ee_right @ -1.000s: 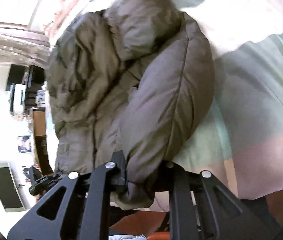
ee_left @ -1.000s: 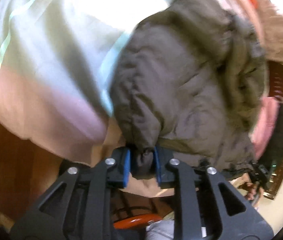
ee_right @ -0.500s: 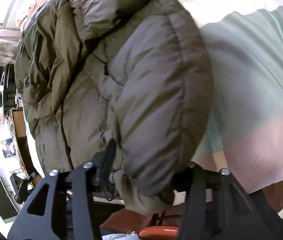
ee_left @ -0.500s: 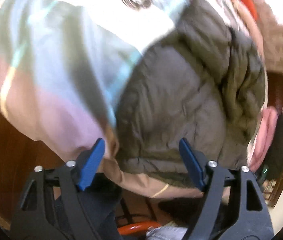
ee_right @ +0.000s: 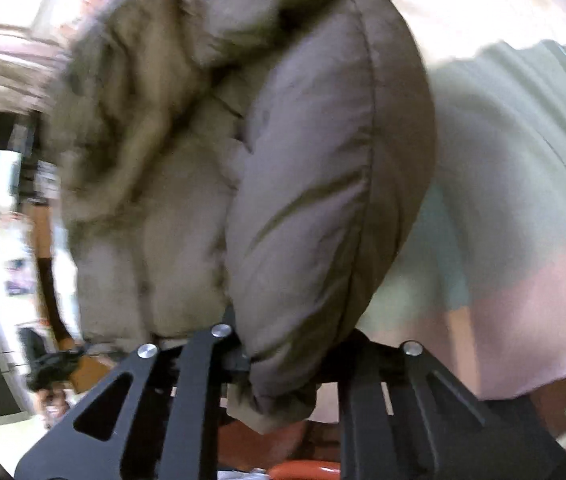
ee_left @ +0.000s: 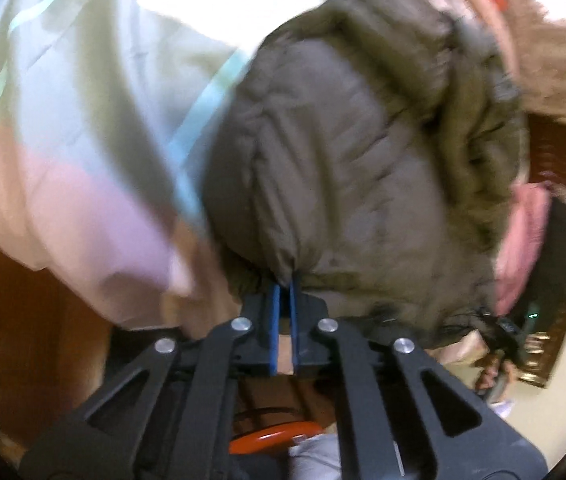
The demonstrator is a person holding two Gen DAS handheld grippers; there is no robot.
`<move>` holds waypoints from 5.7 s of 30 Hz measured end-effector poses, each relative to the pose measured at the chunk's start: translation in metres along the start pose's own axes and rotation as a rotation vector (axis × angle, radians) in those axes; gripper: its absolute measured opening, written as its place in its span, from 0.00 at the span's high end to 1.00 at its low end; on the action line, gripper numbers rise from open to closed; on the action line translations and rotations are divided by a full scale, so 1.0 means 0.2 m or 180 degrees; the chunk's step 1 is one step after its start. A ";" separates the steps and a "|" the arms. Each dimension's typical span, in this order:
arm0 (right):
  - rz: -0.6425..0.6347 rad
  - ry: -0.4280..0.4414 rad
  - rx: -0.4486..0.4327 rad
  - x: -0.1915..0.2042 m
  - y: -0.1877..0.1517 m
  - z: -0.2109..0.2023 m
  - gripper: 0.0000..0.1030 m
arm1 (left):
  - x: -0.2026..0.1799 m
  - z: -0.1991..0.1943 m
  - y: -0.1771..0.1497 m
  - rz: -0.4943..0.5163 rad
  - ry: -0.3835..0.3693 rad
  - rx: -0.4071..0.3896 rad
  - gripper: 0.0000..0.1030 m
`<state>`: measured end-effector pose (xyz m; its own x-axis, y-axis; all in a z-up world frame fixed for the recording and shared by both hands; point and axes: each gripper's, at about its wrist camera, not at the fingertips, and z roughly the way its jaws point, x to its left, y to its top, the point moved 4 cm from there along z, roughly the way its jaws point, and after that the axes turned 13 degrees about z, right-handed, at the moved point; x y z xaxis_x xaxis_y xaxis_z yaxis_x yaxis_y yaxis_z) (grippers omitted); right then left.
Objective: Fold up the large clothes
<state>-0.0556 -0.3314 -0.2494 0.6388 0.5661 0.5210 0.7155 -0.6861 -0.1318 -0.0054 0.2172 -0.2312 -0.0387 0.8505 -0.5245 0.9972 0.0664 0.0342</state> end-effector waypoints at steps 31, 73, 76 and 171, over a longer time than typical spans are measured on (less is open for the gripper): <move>0.1551 0.1942 -0.0831 0.53 1.38 0.12 0.60 | -0.64 -0.24 1.64 0.0049 0.0422 -0.2005 0.96; -0.1426 -0.0648 -0.1976 1.32 1.07 0.43 0.12 | -0.92 0.71 1.71 0.0785 0.1823 -0.1163 0.96; -0.1463 -0.0672 -0.1847 1.33 1.11 0.43 0.12 | -0.84 0.62 1.75 0.0548 0.1469 -0.1114 0.97; -0.0349 -0.0592 -0.1976 0.57 0.43 -0.55 0.17 | -1.57 -0.02 0.49 0.2124 0.1750 -0.2065 0.12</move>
<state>0.0470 -0.3756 -0.1084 0.6495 0.6792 0.3418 0.5188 -0.7245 0.4539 0.1035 -0.0411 -0.0589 0.3153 0.9243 0.2149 0.6099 -0.3709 0.7003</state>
